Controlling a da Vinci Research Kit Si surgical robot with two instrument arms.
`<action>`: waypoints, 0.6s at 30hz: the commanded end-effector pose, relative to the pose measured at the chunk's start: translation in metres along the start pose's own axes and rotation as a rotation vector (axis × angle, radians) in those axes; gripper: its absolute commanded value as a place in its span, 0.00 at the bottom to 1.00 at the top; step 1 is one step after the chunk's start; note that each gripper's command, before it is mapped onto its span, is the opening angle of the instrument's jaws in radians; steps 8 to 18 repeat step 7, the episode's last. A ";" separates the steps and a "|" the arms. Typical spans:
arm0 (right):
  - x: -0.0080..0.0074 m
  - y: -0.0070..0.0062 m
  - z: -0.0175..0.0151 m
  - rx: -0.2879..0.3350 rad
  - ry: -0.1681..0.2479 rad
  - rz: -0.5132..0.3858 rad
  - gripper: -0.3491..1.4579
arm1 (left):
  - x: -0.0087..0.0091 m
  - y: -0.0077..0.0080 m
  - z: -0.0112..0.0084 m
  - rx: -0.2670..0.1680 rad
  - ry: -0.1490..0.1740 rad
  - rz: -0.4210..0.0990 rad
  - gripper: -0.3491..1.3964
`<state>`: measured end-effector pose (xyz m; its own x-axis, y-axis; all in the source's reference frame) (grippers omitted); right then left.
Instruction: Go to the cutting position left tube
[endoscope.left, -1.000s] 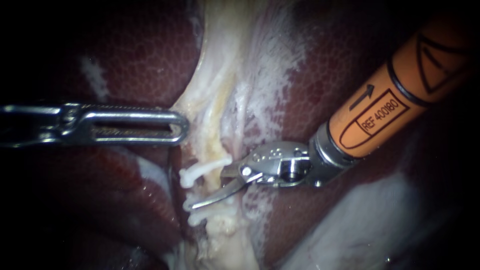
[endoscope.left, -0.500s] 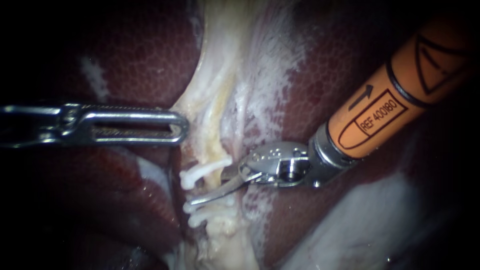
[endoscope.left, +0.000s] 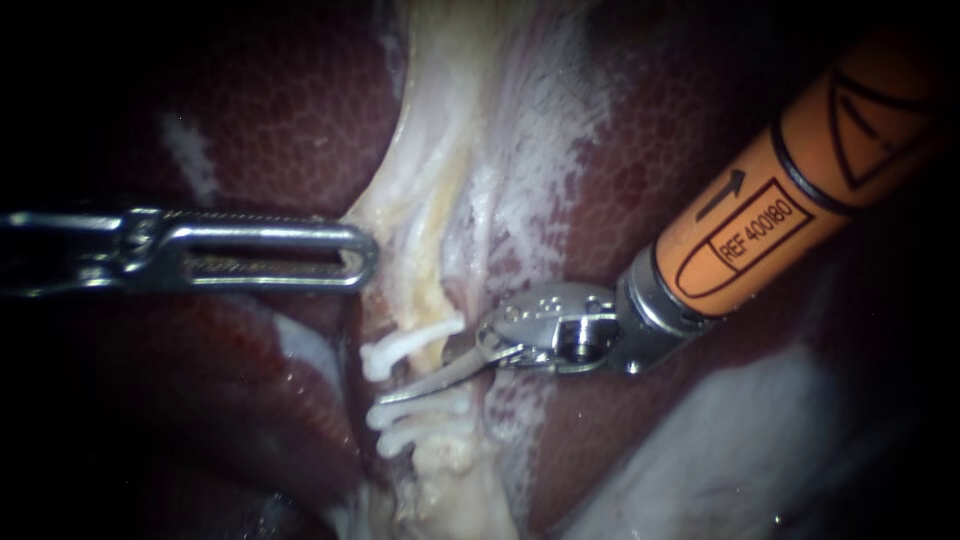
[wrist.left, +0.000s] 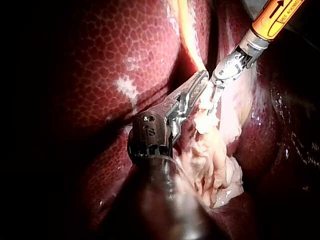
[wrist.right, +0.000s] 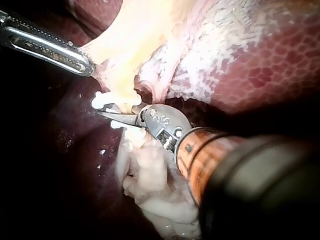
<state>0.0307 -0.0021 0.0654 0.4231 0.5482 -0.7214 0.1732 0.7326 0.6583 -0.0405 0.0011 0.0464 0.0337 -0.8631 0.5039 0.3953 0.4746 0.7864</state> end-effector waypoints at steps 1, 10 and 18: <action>0.0000 0.0000 0.0000 0.000 0.000 0.000 0.36 | 0.0000 0.0000 0.0000 0.000 0.000 0.000 0.00; 0.0000 0.0000 0.0000 0.001 0.000 -0.001 0.36 | 0.0000 0.0000 0.0000 0.000 0.000 0.000 0.00; 0.0000 0.0000 0.0000 0.001 0.000 -0.001 0.36 | 0.0000 0.0000 0.0000 0.000 0.000 0.000 0.00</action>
